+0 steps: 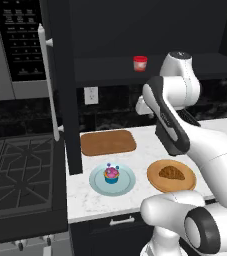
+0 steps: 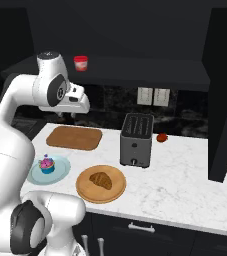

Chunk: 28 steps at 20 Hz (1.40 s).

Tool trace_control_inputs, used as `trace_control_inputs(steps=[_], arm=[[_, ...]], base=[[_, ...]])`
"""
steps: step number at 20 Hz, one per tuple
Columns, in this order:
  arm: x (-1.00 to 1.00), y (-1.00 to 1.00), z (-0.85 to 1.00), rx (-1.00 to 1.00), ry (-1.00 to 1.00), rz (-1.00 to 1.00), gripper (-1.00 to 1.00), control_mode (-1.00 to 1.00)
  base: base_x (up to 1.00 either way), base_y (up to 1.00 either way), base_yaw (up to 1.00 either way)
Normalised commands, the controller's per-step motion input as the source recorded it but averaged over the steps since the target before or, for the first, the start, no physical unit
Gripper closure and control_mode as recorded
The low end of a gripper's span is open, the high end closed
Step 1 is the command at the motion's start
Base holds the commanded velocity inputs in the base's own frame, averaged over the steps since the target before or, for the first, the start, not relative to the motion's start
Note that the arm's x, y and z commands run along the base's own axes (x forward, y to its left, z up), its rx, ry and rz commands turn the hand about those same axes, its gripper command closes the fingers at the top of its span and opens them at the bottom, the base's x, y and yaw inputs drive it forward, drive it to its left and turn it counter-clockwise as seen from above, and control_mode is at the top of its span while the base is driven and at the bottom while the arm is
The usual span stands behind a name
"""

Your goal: From the different types of pastries on the counter, select a croissant and place it on the cutting board. Then retrieve a jar of jam from the cabinet and place it alongside the croissant on the cutting board.

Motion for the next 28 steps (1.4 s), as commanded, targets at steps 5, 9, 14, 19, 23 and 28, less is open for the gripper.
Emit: trace_control_inputs(steps=[5, 9, 14, 19, 23, 28], arm=[[0.0, -0.07, -0.2, -0.01, 0.0, 0.0, -1.0, -1.0], [-0.24, -0.31, -0.57, 0.0, 0.0, 0.0, -1.0, -1.0], [-0.78, -0.55, -0.56, 0.0, 0.0, 0.0, -1.0, -1.0], [-0.74, -0.47, -0.31, 0.01, 0.02, 0.01, -1.0, -1.0], [-0.39, -0.24, -0.12, 0.0, 0.05, 0.12, -1.0, -1.0], [-0.15, -0.03, -0.18, -0.06, 0.03, 0.18, -1.0, -1.0]], base=[[0.0, 0.0, 0.0], [0.0, 0.0, 0.0], [0.0, 0.0, 0.0], [0.0, 0.0, 0.0], [0.0, 0.0, 0.0], [0.0, 0.0, 0.0]])
